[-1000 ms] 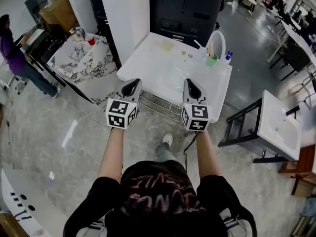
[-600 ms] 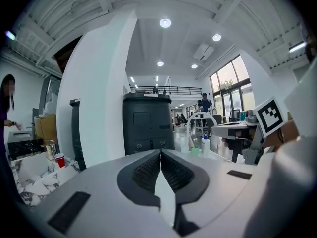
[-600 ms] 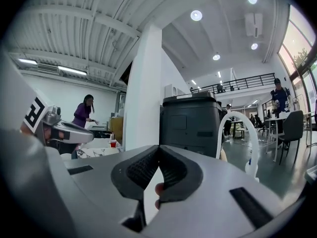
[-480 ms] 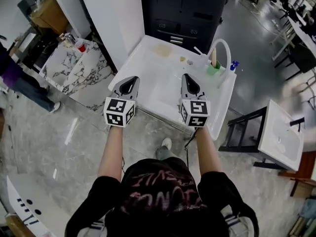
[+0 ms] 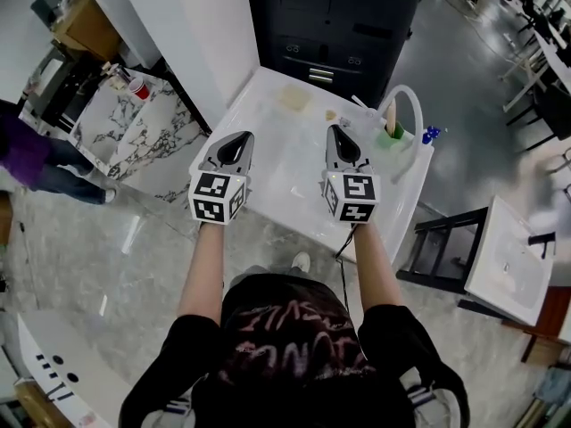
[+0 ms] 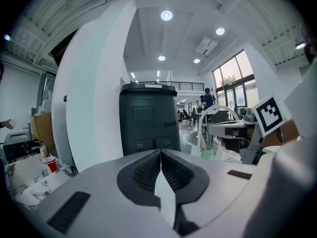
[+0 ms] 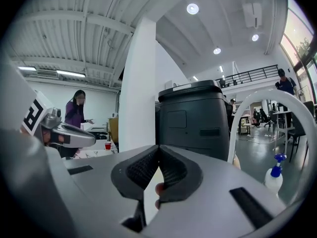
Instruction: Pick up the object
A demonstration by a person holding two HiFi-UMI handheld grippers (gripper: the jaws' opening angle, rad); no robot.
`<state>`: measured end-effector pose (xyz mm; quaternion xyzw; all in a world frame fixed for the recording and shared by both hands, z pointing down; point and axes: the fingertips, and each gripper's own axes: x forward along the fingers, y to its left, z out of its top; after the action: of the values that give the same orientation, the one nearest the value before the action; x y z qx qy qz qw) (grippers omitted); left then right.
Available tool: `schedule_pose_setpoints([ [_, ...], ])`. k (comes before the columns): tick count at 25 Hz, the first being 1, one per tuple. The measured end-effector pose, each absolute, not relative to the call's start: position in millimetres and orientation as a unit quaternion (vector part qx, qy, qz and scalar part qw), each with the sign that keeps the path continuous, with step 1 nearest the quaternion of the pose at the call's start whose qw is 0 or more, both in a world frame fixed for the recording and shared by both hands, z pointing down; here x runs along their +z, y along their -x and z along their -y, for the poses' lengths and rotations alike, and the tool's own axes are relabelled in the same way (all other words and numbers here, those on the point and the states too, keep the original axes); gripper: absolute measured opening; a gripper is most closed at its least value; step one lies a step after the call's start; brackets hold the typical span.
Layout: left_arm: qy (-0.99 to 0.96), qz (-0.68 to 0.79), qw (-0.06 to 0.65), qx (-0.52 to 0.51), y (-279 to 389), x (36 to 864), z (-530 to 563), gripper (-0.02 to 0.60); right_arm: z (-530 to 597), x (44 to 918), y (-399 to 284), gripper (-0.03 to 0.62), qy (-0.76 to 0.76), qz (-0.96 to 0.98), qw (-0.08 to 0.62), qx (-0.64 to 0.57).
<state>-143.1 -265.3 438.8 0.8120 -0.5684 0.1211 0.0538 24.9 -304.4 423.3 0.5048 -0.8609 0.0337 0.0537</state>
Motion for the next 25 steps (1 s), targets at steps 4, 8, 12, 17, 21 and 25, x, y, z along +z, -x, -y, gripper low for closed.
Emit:
schedule_pose_setpoints([
  [4, -0.815, 0.564, 0.052, 0.127, 140, 438, 279, 0.018, 314, 423, -24, 0.015, -0.507, 0.860, 0.053, 0.035],
  [8, -0.821, 0.553, 0.054, 0.131, 137, 441, 296, 0.018, 326, 427, -26, 0.015, -0.514, 0.855, 0.054, 0.040],
  [12, -0.832, 0.536, 0.056, 0.135, 134, 448, 320, 0.018, 343, 433, -26, 0.015, -0.526, 0.847, 0.055, 0.045],
  [17, -0.845, 0.513, 0.063, 0.139, 132, 461, 357, 0.018, 371, 445, -24, 0.015, -0.544, 0.835, 0.060, 0.054],
  [21, -0.854, 0.495, 0.071, 0.145, 131, 473, 384, 0.018, 393, 450, -21, 0.015, -0.557, 0.827, 0.061, 0.057],
  [25, -0.861, 0.480, 0.080, 0.150, 128, 485, 406, 0.018, 411, 456, -16, 0.015, -0.564, 0.821, 0.060, 0.064],
])
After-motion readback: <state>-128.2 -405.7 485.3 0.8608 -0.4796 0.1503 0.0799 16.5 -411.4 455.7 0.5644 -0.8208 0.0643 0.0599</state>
